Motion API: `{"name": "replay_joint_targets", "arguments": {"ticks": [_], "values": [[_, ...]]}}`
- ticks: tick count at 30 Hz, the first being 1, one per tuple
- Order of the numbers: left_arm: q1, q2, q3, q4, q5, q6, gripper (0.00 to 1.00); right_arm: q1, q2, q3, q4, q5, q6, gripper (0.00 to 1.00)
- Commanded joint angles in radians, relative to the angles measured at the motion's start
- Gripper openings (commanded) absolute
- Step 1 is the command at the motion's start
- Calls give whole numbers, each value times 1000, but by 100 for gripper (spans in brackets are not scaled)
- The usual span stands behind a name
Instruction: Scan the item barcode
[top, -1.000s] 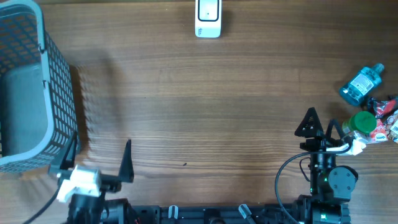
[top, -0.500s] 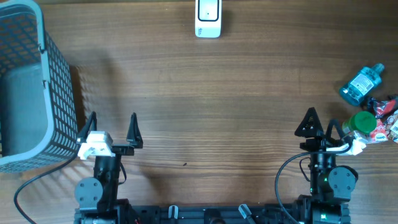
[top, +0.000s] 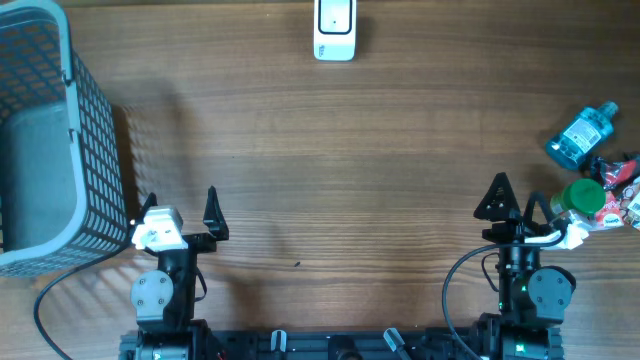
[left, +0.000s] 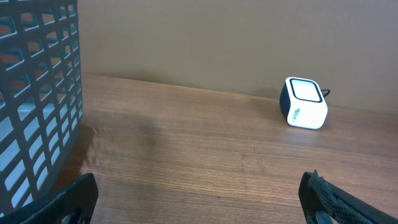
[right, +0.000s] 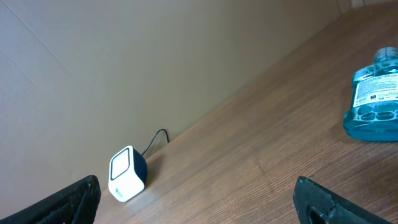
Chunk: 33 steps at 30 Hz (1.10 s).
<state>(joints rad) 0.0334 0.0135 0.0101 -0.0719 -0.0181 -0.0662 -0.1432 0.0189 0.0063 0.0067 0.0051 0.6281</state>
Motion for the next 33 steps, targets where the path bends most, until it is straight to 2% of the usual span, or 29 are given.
{"name": "replay_joint_targets", "arguments": {"ticks": [1, 16, 17, 19, 22, 23, 33], "values": [[-5, -8, -5, 0, -14, -2, 100, -5, 2, -1, 3, 19, 8, 100], [-5, -8, -5, 0, -14, -2, 100, 39, -16, -1, 3, 19, 7, 100], [-5, -8, -5, 0, -14, -2, 100, 42, -16, -1, 3, 18, -62, 100], [-5, -8, -5, 0, -14, -2, 100, 42, -16, -1, 3, 23, -94, 100], [-5, -8, -5, 0, -14, -2, 100, 61, -16, -2, -3, -136, -518, 100], [-5, -8, -5, 0, -14, -2, 100, 69, -16, -2, -2, -132, -577, 100], [-5, -7, -5, 0, -14, -2, 100, 72, -15, -1, -5, -78, -550, 100]]}}
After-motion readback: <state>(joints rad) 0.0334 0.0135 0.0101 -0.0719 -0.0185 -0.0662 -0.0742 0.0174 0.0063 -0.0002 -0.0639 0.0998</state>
